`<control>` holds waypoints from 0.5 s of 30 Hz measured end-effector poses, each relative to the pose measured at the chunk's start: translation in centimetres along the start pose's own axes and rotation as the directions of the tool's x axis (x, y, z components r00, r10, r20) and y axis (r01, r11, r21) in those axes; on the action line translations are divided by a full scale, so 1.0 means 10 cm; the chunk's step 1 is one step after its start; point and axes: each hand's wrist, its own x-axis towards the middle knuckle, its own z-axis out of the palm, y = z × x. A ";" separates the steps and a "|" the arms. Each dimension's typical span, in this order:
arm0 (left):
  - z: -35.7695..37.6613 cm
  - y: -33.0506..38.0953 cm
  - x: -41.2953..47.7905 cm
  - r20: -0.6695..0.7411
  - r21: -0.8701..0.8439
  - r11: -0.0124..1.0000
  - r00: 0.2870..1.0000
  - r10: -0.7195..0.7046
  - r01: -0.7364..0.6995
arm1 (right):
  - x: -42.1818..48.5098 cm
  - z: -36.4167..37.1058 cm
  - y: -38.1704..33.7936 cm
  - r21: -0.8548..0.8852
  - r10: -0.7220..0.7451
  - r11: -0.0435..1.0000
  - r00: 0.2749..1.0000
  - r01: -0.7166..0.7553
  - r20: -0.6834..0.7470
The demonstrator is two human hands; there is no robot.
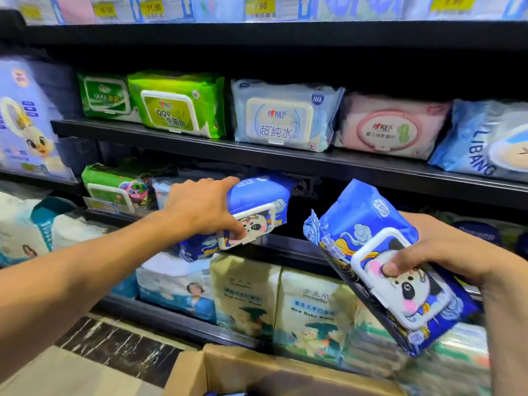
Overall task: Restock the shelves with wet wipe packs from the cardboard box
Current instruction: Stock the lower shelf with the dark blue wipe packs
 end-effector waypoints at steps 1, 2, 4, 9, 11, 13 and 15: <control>0.04 0.06 0.05 -0.020 0.030 0.999 0.999 0.025 -0.024 | -0.01 0.00 0.01 0.009 0.000 1.000 1.000 0.000 0.006; 0.08 0.12 0.10 -0.035 0.066 0.996 0.998 0.056 -0.053 | -0.01 0.01 0.01 0.020 0.002 1.000 1.000 -0.003 0.015; 0.12 0.23 0.22 -0.045 0.145 0.982 0.991 0.125 -0.118 | 0.01 0.05 0.01 0.043 0.013 0.999 0.999 -0.014 0.031; -0.08 0.36 0.55 0.180 0.185 0.970 0.976 0.122 -0.155 | 0.10 0.13 0.10 0.005 0.041 0.999 0.997 -0.041 0.061; -0.14 0.39 0.65 0.297 0.152 0.977 0.950 0.098 -0.148 | 0.13 0.14 0.14 0.004 0.053 0.999 0.997 -0.053 0.055; -0.14 0.43 0.76 0.363 0.132 0.982 0.929 0.077 -0.133 | 0.15 0.16 0.16 0.006 0.064 0.998 0.997 -0.064 0.049; -0.11 0.48 0.84 0.414 0.129 0.984 0.908 0.062 -0.126 | 0.16 0.17 0.18 0.003 0.072 0.997 0.996 -0.072 0.056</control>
